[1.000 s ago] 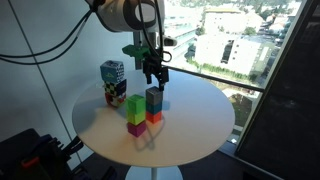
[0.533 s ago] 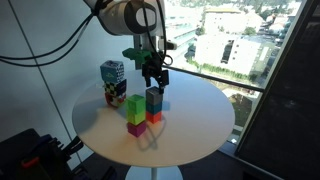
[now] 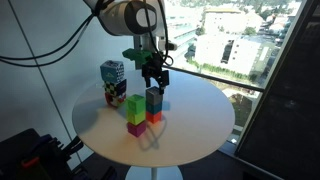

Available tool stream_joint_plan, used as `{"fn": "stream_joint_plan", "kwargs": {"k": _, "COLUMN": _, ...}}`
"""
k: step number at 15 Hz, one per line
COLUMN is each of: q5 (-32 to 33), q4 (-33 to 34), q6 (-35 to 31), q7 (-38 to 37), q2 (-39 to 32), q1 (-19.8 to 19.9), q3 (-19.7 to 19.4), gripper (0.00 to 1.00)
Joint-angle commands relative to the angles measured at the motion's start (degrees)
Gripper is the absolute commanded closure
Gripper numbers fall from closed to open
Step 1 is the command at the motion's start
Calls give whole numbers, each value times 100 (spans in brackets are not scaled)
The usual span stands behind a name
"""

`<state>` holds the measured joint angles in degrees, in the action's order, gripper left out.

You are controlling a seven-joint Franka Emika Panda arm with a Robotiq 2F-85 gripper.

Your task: Put the grey block on the table, then use the green block to knock off the yellow block from the pink block, then put the green block on the yellow block

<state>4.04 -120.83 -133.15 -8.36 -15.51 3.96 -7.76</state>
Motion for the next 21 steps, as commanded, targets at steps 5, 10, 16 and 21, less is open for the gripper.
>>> {"fn": "stream_joint_plan", "kwargs": {"k": 5, "q5": -58, "q4": 9, "q6": -52, "q7": 51, "q2": -53, "q1": 38, "q3": 60, "gripper": 0}}
{"fn": "stream_joint_plan", "kwargs": {"k": 10, "q5": -98, "q4": 32, "q6": -145, "q7": 44, "q2": -138, "q1": 43, "q3": 83, "gripper": 26}}
{"fn": "stream_joint_plan", "kwargs": {"k": 16, "q5": -10, "q4": 43, "q6": -69, "q7": -155, "q2": -37, "q1": -10, "q3": 42, "gripper": 69}}
{"fn": "stream_joint_plan", "kwargs": {"k": 21, "q5": -4, "q4": -5, "q6": 51, "q7": -155, "q2": 185, "q1": -42, "q3": 66, "gripper": 71}}
